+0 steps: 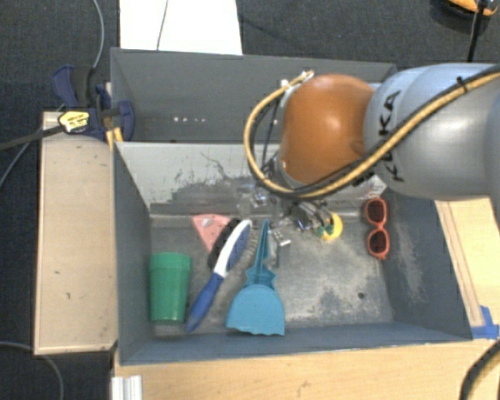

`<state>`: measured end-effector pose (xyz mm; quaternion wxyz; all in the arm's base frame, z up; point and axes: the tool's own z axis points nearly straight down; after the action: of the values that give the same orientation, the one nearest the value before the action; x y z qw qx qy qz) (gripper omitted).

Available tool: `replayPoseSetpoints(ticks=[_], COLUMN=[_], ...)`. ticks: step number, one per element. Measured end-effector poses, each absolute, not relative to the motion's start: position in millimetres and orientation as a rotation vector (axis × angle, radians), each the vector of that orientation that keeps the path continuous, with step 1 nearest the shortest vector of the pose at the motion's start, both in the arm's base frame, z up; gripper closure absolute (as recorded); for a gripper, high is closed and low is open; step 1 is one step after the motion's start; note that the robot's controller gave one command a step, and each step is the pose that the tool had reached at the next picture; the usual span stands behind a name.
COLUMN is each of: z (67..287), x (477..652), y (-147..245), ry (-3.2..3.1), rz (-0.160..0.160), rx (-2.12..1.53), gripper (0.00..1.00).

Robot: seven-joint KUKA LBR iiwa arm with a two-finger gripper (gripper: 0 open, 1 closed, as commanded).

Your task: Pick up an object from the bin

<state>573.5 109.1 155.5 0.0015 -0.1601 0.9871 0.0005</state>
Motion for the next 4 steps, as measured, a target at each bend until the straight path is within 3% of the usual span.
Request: replayPoseSetpoints(ticks=[1, 2, 4], z=[109, 73, 73], x=[574.8, 565.9, 565.9], y=[111, 110, 110], ry=[3.051, 3.014, 3.020], rz=[0.000, -0.001, -0.001], rx=[-0.677, -0.881, -0.865], gripper=[0.00, 1.00, 1.00])
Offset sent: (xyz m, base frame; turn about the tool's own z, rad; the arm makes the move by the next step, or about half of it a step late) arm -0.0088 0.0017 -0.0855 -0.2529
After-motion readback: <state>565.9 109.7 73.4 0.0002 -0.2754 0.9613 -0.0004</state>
